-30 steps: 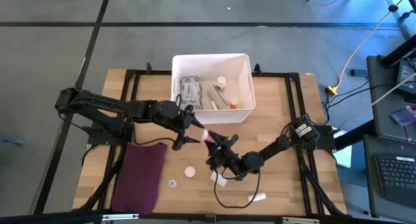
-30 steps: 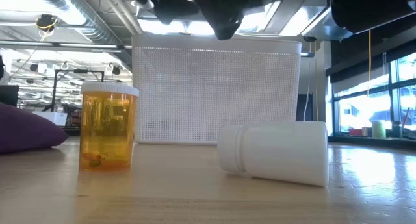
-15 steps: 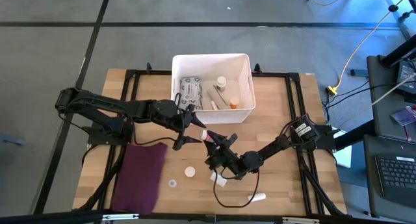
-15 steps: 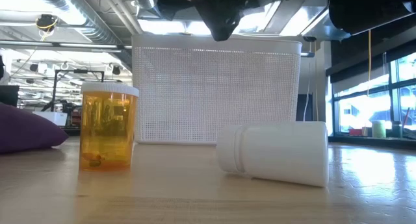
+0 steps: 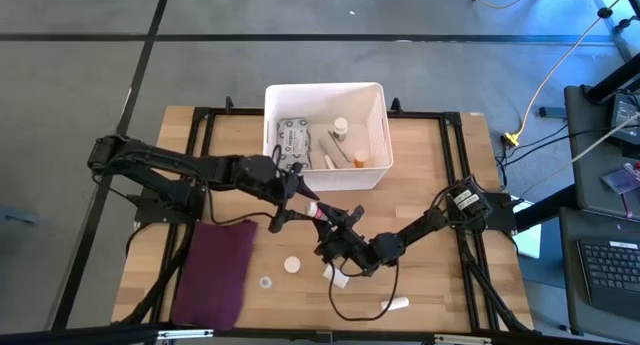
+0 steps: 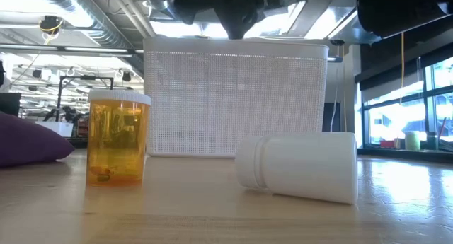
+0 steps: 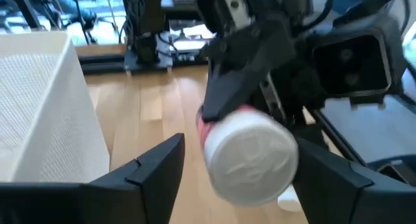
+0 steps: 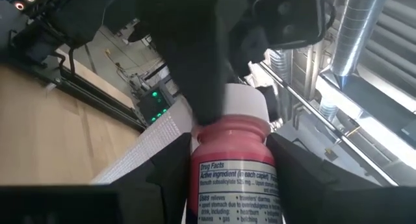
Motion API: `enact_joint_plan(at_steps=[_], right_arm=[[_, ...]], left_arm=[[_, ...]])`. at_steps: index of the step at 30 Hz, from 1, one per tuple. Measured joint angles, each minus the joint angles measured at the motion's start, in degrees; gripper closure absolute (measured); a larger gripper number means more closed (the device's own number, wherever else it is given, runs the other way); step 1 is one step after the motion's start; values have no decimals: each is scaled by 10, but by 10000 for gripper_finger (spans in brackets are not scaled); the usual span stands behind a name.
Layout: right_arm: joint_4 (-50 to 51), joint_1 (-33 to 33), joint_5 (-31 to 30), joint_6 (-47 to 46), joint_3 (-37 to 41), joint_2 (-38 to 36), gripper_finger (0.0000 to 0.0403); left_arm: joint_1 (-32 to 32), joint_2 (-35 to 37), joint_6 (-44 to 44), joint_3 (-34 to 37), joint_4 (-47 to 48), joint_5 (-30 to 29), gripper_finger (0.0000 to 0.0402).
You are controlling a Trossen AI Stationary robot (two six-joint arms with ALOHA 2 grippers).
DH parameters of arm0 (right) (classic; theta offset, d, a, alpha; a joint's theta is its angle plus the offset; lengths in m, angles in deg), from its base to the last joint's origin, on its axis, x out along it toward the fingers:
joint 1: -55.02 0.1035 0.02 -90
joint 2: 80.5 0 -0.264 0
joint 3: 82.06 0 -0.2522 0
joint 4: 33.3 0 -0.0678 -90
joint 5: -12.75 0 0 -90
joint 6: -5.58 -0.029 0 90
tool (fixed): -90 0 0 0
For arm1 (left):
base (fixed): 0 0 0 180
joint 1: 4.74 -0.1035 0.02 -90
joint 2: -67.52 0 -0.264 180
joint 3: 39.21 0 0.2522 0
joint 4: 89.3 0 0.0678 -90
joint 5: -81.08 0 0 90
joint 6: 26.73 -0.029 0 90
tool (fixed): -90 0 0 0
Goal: Pick & place medical supplies in basket/bin
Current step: Put the pink pill bottle into the white bin
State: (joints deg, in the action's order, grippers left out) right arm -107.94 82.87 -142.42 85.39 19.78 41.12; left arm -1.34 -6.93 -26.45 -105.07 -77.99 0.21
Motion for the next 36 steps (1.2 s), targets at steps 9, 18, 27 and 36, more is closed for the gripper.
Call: enact_joint_plan(at_steps=[9, 18, 27, 36], right_arm=[[0, 0, -4, 0, 0, 0, 220], [-6, 3, -14, 16, 0, -1, 209], [-19, 74, -80, -2, 1, -57, 129], [-16, 167, -122, -31, 0, -78, 121]], left_arm=[[0, 1, -4, 0, -3, 1, 219], [0, 0, -6, 0, 1, -1, 225], [-15, 0, -14, -25, 54, -1, 226], [-76, 0, -86, -146, 170, -20, 226]])
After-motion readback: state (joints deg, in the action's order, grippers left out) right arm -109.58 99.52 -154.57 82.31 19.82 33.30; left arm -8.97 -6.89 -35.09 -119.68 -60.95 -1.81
